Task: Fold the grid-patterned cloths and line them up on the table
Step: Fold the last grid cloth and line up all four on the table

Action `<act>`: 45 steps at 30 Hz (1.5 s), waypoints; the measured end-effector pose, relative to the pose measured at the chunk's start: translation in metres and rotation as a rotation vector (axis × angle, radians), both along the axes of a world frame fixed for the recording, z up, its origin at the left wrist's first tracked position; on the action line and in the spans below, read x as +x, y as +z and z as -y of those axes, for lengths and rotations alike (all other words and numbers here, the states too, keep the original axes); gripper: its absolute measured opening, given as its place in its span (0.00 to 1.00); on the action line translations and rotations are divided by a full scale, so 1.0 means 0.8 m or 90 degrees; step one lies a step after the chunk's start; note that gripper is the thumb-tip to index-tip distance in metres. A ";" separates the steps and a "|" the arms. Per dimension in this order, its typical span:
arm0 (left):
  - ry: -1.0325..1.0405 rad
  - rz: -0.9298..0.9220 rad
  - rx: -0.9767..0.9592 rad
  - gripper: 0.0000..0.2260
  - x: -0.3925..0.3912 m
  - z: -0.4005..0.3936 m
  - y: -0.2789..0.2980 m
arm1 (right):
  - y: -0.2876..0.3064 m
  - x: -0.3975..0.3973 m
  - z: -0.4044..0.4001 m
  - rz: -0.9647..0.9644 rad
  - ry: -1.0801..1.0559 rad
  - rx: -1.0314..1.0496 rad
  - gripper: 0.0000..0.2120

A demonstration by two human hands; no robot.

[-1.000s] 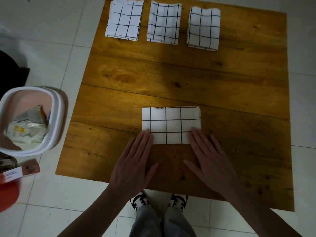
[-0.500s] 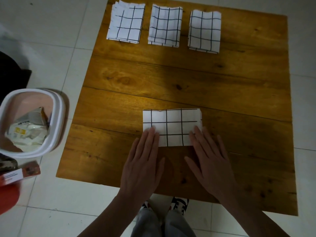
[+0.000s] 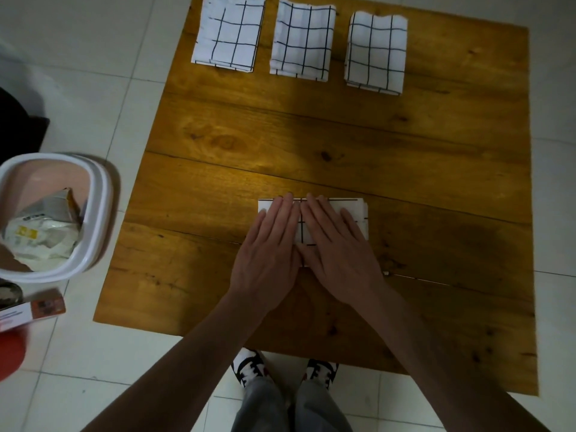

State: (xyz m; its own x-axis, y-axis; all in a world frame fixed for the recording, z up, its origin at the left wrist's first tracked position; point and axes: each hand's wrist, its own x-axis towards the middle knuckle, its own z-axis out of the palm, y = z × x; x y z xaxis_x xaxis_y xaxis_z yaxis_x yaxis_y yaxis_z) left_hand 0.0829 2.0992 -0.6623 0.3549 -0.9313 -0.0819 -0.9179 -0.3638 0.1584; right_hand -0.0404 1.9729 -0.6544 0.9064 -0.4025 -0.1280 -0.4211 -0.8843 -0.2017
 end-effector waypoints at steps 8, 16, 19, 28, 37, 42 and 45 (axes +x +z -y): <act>0.005 -0.002 0.007 0.33 0.011 -0.008 0.003 | 0.002 -0.014 0.009 -0.037 -0.048 -0.008 0.38; 0.032 0.011 0.023 0.38 0.017 -0.011 0.005 | 0.005 -0.035 0.027 -0.056 -0.136 -0.008 0.38; 0.033 0.016 0.037 0.39 0.015 -0.010 0.007 | 0.007 -0.034 0.027 -0.062 -0.141 0.002 0.38; 0.014 0.003 0.025 0.38 0.024 -0.008 0.021 | 0.049 -0.012 0.059 -0.028 -0.066 -0.013 0.36; 0.220 -0.061 -0.081 0.33 -0.025 -0.008 0.037 | 0.072 0.007 0.057 -0.068 -0.051 0.083 0.18; 0.381 -0.082 -0.077 0.26 -0.048 -0.010 0.047 | 0.083 0.005 0.042 -0.136 -0.147 0.194 0.22; 0.496 -0.160 -0.068 0.25 -0.060 -0.009 0.057 | 0.082 0.002 0.036 -0.135 -0.180 0.311 0.15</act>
